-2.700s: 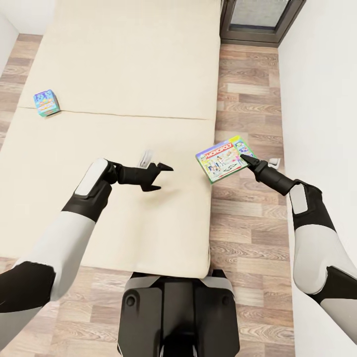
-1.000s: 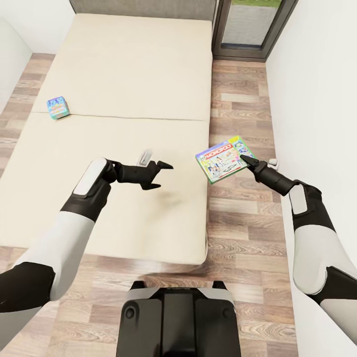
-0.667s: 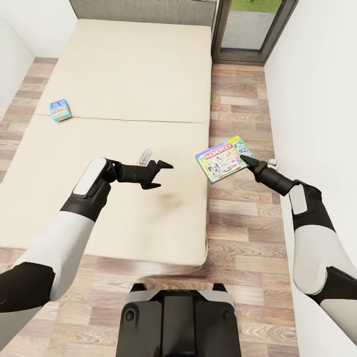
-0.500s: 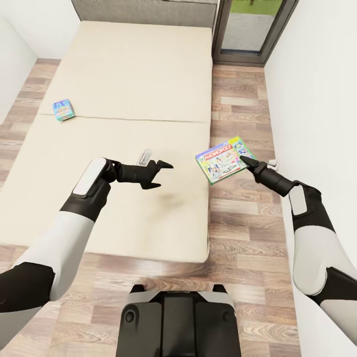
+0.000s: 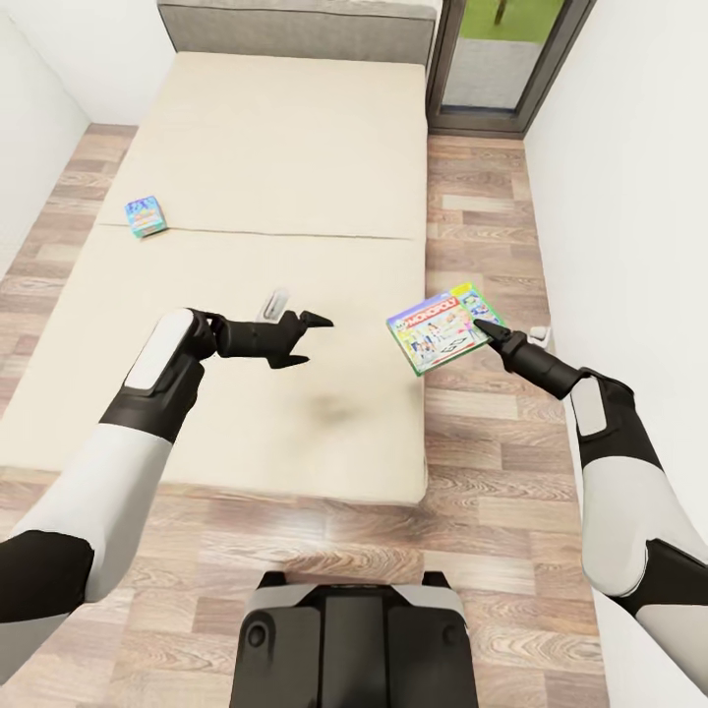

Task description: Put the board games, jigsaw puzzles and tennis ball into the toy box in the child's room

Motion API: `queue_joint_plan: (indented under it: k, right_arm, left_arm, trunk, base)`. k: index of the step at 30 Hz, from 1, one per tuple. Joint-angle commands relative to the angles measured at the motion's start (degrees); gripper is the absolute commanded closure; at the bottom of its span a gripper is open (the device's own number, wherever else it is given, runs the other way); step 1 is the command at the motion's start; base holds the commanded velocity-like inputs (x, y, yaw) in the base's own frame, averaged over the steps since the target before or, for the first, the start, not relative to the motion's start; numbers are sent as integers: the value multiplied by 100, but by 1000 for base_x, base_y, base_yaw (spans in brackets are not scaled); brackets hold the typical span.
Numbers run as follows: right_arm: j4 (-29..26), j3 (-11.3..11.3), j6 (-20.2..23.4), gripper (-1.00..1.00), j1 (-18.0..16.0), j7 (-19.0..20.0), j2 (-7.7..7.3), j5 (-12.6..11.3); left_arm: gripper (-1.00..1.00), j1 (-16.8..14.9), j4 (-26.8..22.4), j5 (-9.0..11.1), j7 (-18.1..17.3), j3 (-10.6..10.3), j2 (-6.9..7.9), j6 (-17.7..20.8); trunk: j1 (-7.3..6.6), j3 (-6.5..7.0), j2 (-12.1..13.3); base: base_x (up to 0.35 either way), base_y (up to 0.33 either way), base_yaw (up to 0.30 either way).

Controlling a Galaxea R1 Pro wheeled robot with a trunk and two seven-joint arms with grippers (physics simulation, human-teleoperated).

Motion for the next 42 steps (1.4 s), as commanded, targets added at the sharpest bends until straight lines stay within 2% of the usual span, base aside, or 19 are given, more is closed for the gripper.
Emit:
queue_joint_plan:
  k: [1, 6, 18, 26, 31, 39, 42]
  right_arm:
    - [1, -11, 31, 100, 20, 11, 1, -8]
    - [-3, -10, 31, 100, 96, 20, -2, -13]
    - [-36, -4, 31, 100, 146, 37, -6, -19]
    - [-45, -3, 31, 100, 153, 42, -7, -18]
    - [-54, -2, 32, 100, 210, 46, -10, -17]
    - [-312, -1, 42, 100, 480, 53, -15, -17]
    - [-405, 7, 44, 100, 591, 55, -15, -16]
  left_arm:
    - [-100, 49, -95, 59, 56, -11, 22, -7]
    - [-100, 240, -397, 61, 56, -11, 62, -6]
    - [-100, 382, -924, 62, 55, -11, 86, -5]
    - [-100, 470, -1036, 62, 55, -17, 89, -5]
    - [-100, 687, -1163, 62, 55, -18, 89, -5]
    - [-100, 1232, -1969, 62, 60, -23, 88, -5]
    - [-100, 1359, -2117, 62, 58, -59, 81, -6]
  trunk:
    - [3, 3, -9]
    - [3, 48, -9]
    - [3, 156, -9]
    - [3, 228, -9]
    - [3, 274, -9]
    - [3, 346, -9]
    - [3, 374, -9]
  base:
    - [-39, 30, 0]
    - [-25, 19, 0]
    - [-7, 6, 0]
    - [-1, 1, 0]
    - [0, 0, 0]
    - [0, 0, 0]
    - [0, 0, 0]
